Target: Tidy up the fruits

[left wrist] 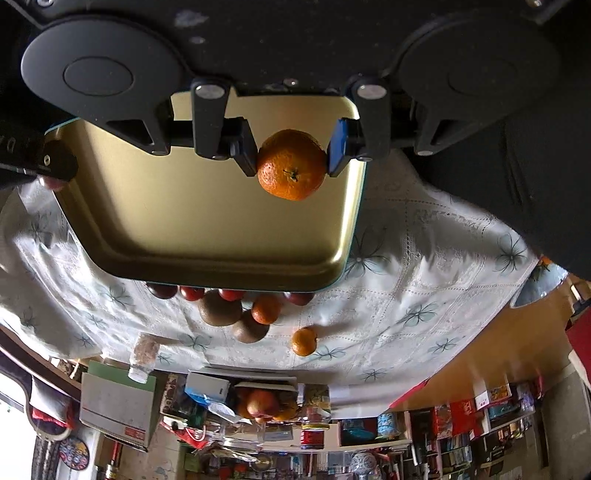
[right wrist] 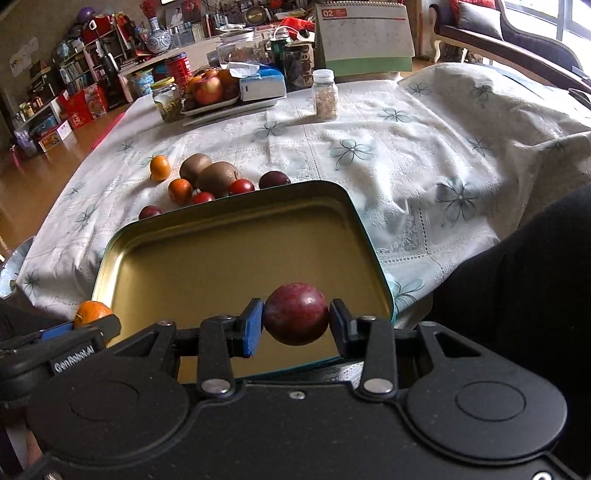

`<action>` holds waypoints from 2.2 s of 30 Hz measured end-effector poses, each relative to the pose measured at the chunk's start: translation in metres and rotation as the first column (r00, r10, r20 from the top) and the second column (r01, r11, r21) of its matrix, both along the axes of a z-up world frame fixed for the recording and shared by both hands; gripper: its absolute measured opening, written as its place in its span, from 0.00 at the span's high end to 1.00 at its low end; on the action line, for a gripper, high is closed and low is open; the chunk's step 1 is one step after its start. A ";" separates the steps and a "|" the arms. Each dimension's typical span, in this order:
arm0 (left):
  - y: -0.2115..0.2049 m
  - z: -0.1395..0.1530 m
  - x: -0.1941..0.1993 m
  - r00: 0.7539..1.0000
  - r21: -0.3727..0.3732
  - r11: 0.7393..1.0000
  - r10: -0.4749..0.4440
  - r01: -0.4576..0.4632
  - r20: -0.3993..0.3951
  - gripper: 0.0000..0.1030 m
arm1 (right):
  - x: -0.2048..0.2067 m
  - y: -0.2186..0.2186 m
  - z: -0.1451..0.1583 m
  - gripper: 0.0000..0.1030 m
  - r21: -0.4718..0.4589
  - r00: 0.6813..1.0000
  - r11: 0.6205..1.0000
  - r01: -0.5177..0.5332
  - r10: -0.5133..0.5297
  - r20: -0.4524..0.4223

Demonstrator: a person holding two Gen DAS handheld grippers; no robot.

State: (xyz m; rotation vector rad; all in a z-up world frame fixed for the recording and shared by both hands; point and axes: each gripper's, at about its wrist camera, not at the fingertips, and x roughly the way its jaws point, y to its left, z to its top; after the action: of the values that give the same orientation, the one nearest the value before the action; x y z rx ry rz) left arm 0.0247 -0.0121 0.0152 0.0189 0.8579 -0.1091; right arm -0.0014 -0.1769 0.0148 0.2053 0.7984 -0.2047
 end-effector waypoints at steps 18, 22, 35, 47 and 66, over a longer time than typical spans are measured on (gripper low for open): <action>-0.006 -0.015 0.005 1.000 0.036 0.999 0.002 -0.002 -0.012 0.60 | 0.008 0.004 -0.009 0.54 0.033 1.000 0.999 -0.005 0.005 -0.027; -0.008 -0.015 0.004 1.000 0.049 0.999 -0.002 0.002 -0.011 0.59 | 0.009 0.005 -0.009 0.54 0.025 0.999 1.000 -0.003 0.004 -0.036; -0.023 -0.012 -0.004 0.997 0.124 0.991 -0.054 0.047 0.058 0.59 | 0.009 0.009 -0.009 0.52 0.000 0.999 1.000 -0.008 0.008 -0.038; -0.010 -0.019 0.009 0.999 0.045 0.999 -0.004 0.006 -0.048 0.59 | 0.010 0.009 -0.010 0.52 -0.001 0.999 1.000 -0.009 0.009 -0.040; -0.003 -0.023 0.015 0.992 -0.012 0.999 0.034 -0.036 -0.122 0.59 | 0.013 0.011 -0.014 0.52 -0.008 0.997 1.000 -0.019 0.018 -0.078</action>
State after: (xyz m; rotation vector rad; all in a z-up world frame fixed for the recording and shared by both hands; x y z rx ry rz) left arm 0.0400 -0.0146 -0.0074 -0.0161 0.9793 -0.0839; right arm 0.0116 -0.1658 0.0011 0.1820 0.8763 -0.1998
